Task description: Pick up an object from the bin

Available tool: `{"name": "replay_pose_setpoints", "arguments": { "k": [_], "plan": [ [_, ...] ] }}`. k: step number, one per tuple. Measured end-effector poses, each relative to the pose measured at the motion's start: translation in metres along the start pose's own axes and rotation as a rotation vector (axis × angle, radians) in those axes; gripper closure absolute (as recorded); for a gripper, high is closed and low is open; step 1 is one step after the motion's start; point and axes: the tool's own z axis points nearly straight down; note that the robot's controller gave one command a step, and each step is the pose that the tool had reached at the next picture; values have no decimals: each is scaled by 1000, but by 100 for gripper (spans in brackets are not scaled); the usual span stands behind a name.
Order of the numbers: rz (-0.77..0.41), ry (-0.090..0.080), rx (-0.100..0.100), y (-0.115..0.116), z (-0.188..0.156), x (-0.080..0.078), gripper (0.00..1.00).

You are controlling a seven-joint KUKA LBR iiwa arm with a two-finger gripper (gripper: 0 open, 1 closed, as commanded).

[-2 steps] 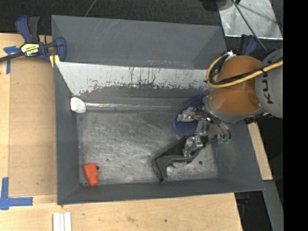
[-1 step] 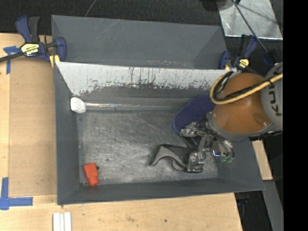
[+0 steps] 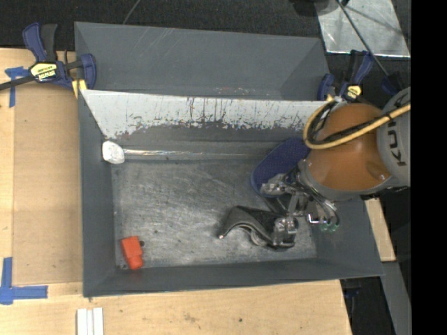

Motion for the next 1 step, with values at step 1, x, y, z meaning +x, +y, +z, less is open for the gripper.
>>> {"name": "replay_pose_setpoints", "arguments": {
  "k": [1],
  "plan": [
    [-112, 12, 0, 26, -2, 6, 0]
  ]
}}
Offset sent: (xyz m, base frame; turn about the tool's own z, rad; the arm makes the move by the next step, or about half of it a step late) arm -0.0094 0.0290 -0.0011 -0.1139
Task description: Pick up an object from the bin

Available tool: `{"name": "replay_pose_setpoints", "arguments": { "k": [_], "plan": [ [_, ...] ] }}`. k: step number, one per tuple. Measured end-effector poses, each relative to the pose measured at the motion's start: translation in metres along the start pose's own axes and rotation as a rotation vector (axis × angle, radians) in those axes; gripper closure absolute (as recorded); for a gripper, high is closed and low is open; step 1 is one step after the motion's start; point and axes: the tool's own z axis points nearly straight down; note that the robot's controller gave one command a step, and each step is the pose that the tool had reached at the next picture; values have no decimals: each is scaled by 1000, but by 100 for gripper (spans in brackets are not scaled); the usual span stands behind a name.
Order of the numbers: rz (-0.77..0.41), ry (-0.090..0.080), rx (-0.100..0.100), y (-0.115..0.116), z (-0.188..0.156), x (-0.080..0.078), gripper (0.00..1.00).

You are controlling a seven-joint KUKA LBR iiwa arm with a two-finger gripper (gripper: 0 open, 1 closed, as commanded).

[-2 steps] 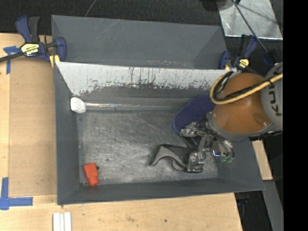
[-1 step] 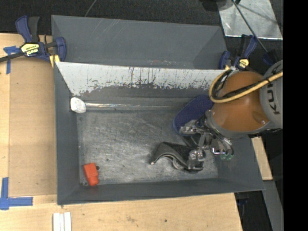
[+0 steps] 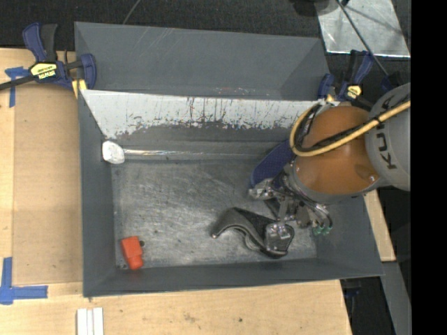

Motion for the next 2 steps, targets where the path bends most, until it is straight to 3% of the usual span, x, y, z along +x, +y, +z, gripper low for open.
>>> {"name": "replay_pose_setpoints", "arguments": {
  "k": [1, 2],
  "plan": [
    [-35, 1, 6, 3, 5, -10, 0],
    [141, 0, 1, 19, 2, 1, 0]
  ]
}}
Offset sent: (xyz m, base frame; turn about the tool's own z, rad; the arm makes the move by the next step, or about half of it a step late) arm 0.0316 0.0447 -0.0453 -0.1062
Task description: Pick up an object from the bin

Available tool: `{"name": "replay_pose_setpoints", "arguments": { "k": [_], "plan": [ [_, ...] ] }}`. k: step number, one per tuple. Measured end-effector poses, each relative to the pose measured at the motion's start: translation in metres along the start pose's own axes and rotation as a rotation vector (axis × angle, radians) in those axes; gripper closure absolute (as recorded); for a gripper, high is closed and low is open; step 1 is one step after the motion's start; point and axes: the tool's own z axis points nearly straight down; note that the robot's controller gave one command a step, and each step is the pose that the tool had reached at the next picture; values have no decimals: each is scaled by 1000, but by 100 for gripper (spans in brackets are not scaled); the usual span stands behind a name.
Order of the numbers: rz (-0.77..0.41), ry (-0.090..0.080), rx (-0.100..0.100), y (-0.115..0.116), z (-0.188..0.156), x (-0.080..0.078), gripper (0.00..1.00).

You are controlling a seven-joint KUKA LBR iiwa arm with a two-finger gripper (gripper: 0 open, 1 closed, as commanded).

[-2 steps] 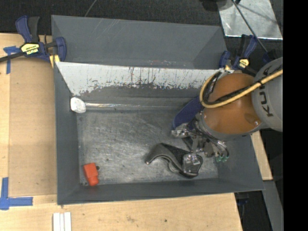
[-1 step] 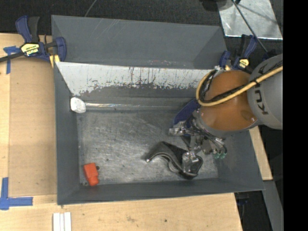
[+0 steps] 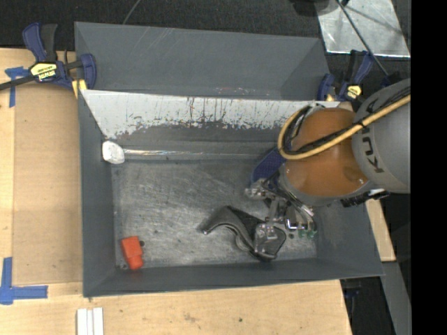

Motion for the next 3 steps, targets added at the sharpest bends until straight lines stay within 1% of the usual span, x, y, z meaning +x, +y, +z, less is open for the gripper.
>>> {"name": "replay_pose_setpoints", "arguments": {
  "k": [1, 2, 3],
  "plan": [
    [67, 4, 2, -6, 2, -7, 0],
    [556, 47, 19, 8, 5, -16, 0],
    [555, 42, 12, 11, 5, -18, 100]
  ]
}}
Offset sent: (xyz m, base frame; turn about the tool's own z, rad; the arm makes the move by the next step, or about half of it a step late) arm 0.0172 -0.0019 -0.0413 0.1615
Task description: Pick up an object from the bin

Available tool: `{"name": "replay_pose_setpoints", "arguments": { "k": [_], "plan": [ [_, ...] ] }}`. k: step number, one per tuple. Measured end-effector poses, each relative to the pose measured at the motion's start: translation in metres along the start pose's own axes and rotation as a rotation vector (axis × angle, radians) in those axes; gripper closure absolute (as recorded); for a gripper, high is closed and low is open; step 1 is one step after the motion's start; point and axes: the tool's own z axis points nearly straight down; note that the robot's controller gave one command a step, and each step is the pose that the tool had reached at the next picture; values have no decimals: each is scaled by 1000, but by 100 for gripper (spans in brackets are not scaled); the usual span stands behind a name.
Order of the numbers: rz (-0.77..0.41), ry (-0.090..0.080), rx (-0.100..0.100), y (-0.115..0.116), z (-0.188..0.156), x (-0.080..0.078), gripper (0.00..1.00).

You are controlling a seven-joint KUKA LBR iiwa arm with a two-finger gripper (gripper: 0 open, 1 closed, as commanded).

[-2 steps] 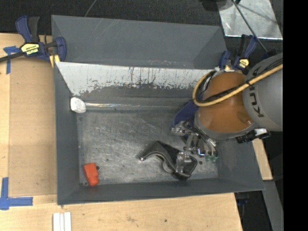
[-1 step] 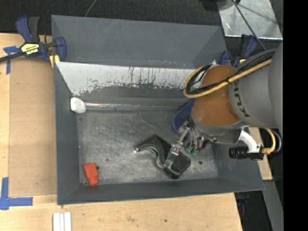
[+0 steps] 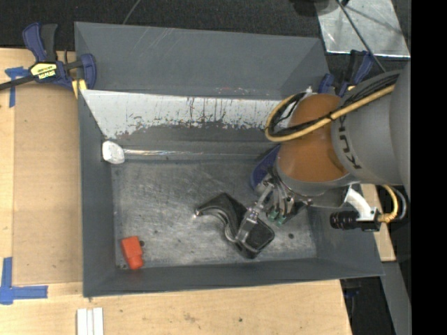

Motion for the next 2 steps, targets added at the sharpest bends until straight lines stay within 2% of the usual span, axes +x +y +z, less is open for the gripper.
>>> {"name": "replay_pose_setpoints", "arguments": {
  "k": [1, 2],
  "plan": [
    [-3, -33, -26, -5, -110, 0, 100],
    [-192, -27, -18, -13, -90, -6, 100]
  ]
}}
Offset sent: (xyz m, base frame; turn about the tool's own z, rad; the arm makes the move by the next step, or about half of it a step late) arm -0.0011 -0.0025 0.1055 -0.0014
